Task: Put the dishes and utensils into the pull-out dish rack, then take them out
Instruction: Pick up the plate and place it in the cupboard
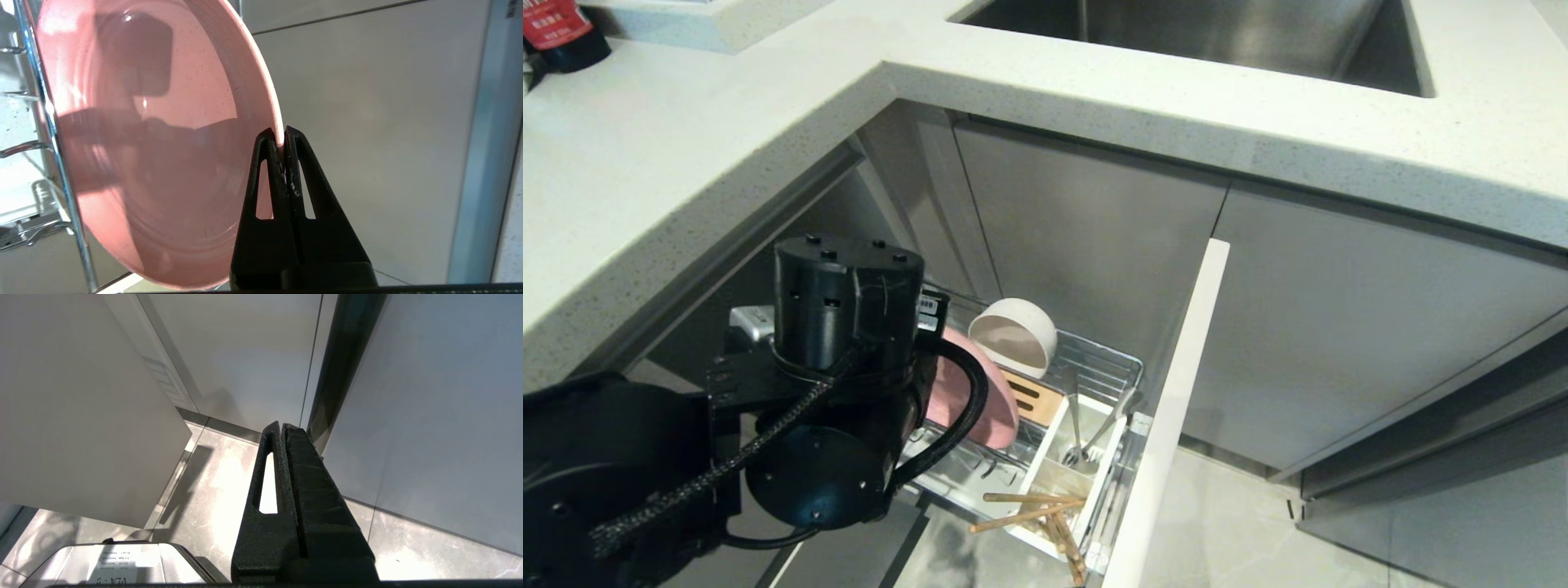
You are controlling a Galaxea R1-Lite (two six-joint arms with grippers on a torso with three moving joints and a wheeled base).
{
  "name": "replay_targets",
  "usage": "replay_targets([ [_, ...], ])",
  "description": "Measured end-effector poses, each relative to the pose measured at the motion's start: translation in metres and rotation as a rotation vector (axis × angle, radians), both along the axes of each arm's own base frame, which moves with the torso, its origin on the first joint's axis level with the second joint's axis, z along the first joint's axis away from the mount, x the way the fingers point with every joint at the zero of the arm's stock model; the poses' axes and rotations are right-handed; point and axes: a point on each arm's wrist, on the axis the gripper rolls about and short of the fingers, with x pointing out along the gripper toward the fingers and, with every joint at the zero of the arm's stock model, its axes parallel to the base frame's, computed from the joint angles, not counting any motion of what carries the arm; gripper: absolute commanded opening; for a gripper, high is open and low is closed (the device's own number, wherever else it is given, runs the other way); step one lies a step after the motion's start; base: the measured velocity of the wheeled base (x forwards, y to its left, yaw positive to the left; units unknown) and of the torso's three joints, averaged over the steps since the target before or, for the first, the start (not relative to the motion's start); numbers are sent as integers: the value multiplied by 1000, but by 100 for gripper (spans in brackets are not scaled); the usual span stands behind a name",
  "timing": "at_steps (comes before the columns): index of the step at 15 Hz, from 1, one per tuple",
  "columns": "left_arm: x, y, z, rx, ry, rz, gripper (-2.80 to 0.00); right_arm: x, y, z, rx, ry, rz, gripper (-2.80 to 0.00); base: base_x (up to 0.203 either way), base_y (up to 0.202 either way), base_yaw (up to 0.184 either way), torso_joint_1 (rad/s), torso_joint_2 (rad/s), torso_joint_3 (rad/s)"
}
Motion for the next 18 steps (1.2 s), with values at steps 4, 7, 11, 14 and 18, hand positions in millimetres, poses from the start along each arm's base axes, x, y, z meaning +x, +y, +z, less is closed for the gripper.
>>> replay_targets([
  [4, 1, 1, -4, -4, 13, -4, -280, 0, 0, 0, 0, 0, 0, -280, 0, 0, 0, 0, 0, 0],
  [7, 1, 1, -6, -9, 17, -2, -280, 0, 0, 0, 0, 0, 0, -280, 0, 0, 0, 0, 0, 0],
  [11, 1, 1, -8, -4, 23, -2, -280, 0, 0, 0, 0, 0, 0, -280, 0, 0, 0, 0, 0, 0],
  [14, 1, 1, -9, -2, 25, -2, -280, 0, 0, 0, 0, 0, 0, -280, 0, 0, 0, 0, 0, 0],
  [18, 1, 1, -8, -3, 26, -8, 0, 0, 0, 0, 0, 0, 0, -280, 0, 0, 0, 0, 0, 0],
])
